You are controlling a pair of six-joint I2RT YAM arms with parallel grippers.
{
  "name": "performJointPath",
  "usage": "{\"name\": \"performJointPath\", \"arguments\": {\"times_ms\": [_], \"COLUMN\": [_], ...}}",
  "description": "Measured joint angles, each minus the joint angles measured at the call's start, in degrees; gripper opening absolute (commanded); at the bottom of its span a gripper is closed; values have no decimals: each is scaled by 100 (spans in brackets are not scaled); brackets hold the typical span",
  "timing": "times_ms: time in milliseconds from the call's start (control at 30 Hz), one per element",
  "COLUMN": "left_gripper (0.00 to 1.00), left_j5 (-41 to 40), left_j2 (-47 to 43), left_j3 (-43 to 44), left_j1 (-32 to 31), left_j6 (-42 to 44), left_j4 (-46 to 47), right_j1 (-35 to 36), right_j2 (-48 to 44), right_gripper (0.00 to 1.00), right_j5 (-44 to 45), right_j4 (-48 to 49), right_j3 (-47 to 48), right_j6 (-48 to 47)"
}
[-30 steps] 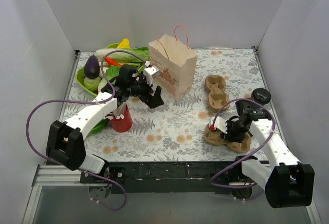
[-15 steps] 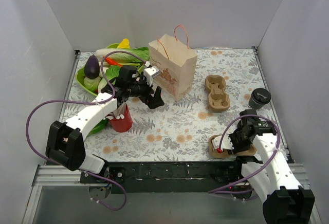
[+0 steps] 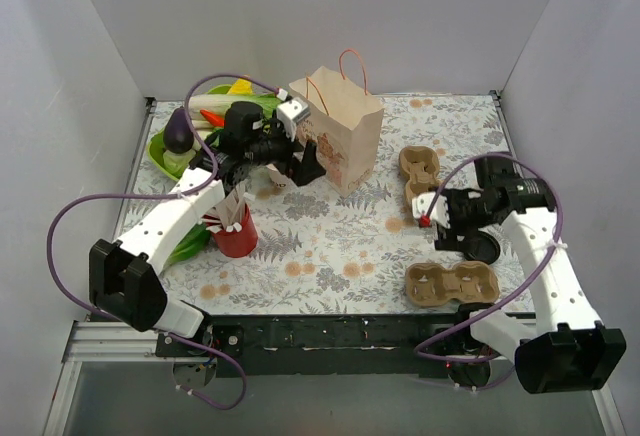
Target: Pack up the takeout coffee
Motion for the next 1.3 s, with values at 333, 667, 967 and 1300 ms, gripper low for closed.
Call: {"name": "performJointPath", "arguments": {"times_ms": [333,667,967,1300], "left_gripper": [98,98,98,98], "left_j5": [-1943,-2876,-2962,-3040], "left_j2": [177,142,9,116], "left_j3": [1744,1917,1895,3001], "left_j1": [68,90,90,90], "left_j6": [-719,-756,-520,105], "left_j4": [667,839,824,1224], "right_j1": [1902,2474,2586,2583], "right_j2": [1954,3300,4223,4103], "right_gripper": [80,79,46,1], "right_j5": [-874,-503,251,356], "right_j4": [2785,4529,4747,3803], "right_j3": [2581,3641,4319,4468], "right_j6": [3829,5392,5860,5746]}}
